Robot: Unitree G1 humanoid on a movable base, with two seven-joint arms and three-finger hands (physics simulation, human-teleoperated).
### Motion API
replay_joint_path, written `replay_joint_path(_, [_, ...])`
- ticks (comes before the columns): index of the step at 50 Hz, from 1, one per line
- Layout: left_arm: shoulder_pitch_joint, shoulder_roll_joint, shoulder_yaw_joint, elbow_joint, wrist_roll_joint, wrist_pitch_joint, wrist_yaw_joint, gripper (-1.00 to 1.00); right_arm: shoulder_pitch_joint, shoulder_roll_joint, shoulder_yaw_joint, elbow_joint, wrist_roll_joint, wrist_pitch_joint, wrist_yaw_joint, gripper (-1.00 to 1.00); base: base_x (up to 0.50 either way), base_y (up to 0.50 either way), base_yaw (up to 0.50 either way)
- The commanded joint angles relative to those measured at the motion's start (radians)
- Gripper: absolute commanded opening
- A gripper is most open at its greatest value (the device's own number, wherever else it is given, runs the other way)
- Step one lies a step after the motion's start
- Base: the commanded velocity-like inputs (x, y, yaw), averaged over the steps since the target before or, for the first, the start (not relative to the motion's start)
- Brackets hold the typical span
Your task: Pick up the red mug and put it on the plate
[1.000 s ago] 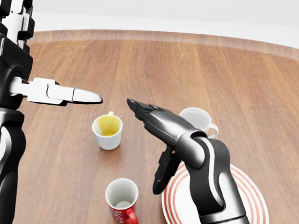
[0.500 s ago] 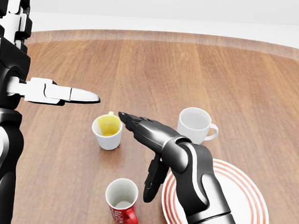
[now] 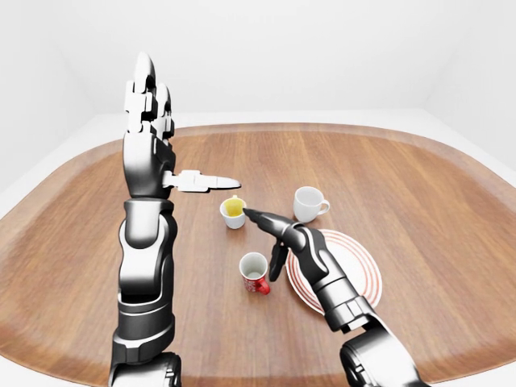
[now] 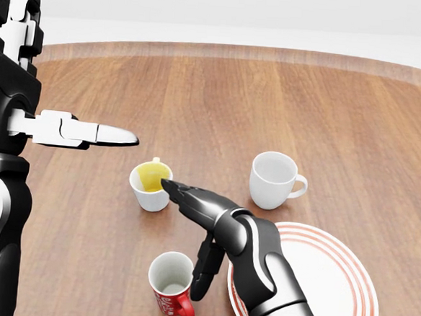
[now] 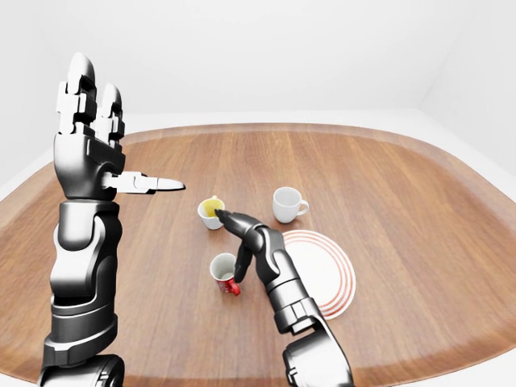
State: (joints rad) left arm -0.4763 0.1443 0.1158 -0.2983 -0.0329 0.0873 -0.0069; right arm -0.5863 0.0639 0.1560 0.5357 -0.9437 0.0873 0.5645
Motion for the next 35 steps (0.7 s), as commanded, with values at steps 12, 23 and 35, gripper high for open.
replay_joint_path(12, [-0.003,0.003,0.003,0.001,-0.004,0.000,-0.001,1.00,-0.039,0.035,0.012,0.239,0.021,0.000,-0.115,1.00,0.00,0.00,0.00])
replay_joint_path(23, [-0.002,0.008,0.009,0.002,-0.007,0.000,-0.003,1.00,-0.078,0.052,0.013,0.358,0.036,0.000,-0.168,1.00,0.00,0.00,0.00])
replay_joint_path(35, [0.003,0.010,0.011,0.000,-0.012,0.000,-0.002,1.00,-0.108,0.067,0.013,0.455,0.046,0.000,-0.210,1.00,0.00,0.00,0.00])
